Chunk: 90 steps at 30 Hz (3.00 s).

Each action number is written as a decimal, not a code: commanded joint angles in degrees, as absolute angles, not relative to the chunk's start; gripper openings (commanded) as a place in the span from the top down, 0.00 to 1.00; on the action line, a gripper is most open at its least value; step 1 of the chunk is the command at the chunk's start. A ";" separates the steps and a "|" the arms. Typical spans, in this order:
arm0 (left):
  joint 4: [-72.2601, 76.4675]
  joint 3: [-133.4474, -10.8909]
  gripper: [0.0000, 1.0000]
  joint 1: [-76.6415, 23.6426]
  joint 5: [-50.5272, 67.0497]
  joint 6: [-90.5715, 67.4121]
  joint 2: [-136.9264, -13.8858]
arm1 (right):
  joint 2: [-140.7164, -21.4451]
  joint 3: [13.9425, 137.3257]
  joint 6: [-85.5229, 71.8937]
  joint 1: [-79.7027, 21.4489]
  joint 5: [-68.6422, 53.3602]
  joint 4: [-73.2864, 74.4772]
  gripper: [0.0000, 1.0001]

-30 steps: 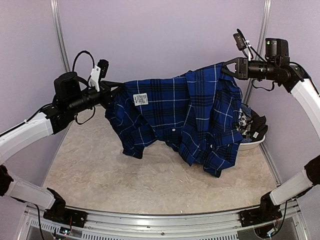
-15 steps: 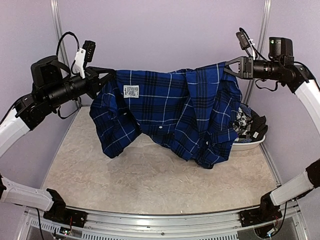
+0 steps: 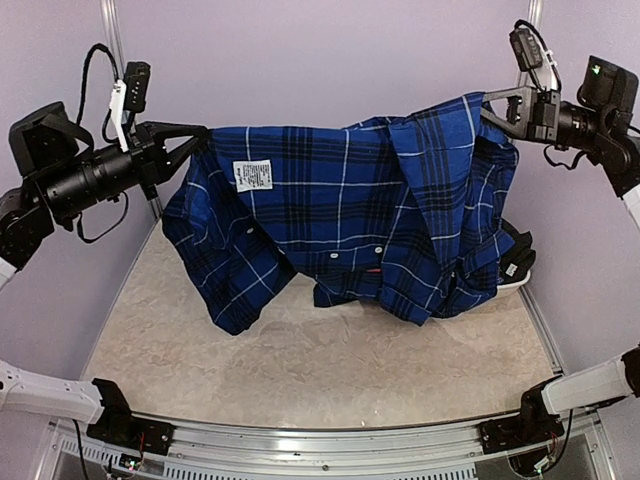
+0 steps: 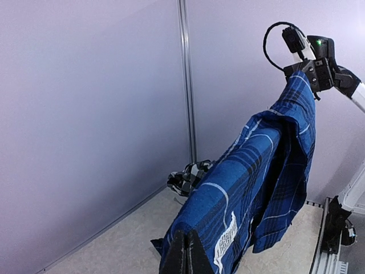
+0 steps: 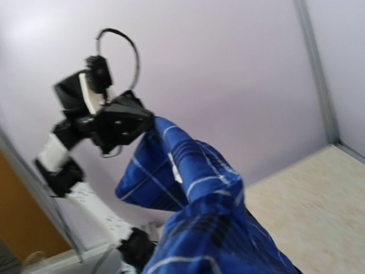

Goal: Fold and stack the long sleeve shirts
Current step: Place the crumpled shirt at the center of the board, then pick up the crumpled shirt from the center of the board.

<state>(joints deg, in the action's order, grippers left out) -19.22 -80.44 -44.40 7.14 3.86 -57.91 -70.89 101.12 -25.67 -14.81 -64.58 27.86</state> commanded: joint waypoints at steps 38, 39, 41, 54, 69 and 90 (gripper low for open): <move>-13.28 -96.04 0.35 -20.13 -14.53 -2.75 -111.13 | -116.17 118.59 -12.98 -13.76 -22.87 37.00 0.33; -12.51 -94.15 0.28 -20.17 -14.42 -2.85 -109.83 | -113.43 114.96 -12.03 -15.17 -21.07 36.29 0.31; -11.81 -89.87 0.17 -20.55 -12.91 -3.26 -105.98 | -107.82 106.81 -10.65 -18.28 -19.22 34.14 0.28; -4.14 -47.05 0.01 -32.70 -5.45 -17.86 -70.59 | -85.92 66.26 -10.29 -43.61 -15.73 35.61 0.25; -4.83 -40.33 0.01 -39.00 -9.91 -22.51 -64.60 | -96.06 59.61 -12.49 -53.12 -9.22 40.25 0.27; -7.44 -38.87 0.01 -41.82 -2.10 -17.81 -68.44 | -86.71 65.29 -13.42 -48.64 -2.66 49.11 1.00</move>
